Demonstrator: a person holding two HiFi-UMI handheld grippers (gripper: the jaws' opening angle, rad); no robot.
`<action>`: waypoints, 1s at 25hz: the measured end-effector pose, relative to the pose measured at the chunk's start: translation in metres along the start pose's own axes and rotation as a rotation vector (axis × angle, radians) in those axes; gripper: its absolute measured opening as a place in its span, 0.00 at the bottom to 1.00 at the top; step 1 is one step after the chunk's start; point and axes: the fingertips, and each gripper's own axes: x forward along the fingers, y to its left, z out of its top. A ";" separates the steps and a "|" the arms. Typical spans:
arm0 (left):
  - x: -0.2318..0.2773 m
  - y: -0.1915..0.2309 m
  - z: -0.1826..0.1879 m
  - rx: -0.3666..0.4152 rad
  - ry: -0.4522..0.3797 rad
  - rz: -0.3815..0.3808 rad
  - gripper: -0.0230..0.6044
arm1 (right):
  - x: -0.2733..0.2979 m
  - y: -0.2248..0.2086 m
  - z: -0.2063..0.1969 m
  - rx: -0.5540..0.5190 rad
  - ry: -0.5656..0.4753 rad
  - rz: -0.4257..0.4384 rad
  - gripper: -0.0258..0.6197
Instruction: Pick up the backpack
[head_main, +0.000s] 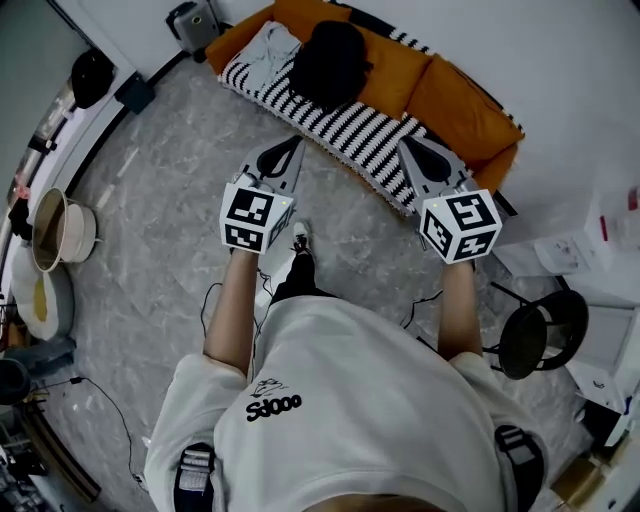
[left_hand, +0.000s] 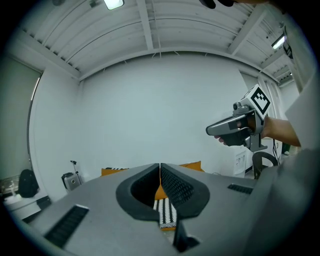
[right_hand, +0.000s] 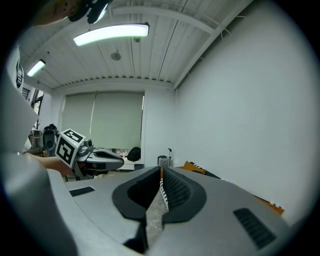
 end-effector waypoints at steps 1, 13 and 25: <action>0.013 0.010 -0.001 0.000 0.000 -0.002 0.08 | 0.013 -0.006 0.001 -0.007 0.005 0.003 0.10; 0.128 0.166 0.017 0.026 -0.011 -0.007 0.08 | 0.187 -0.064 0.043 -0.017 0.023 -0.005 0.10; 0.192 0.262 0.005 0.012 0.003 -0.055 0.08 | 0.297 -0.093 0.061 0.009 0.047 -0.048 0.10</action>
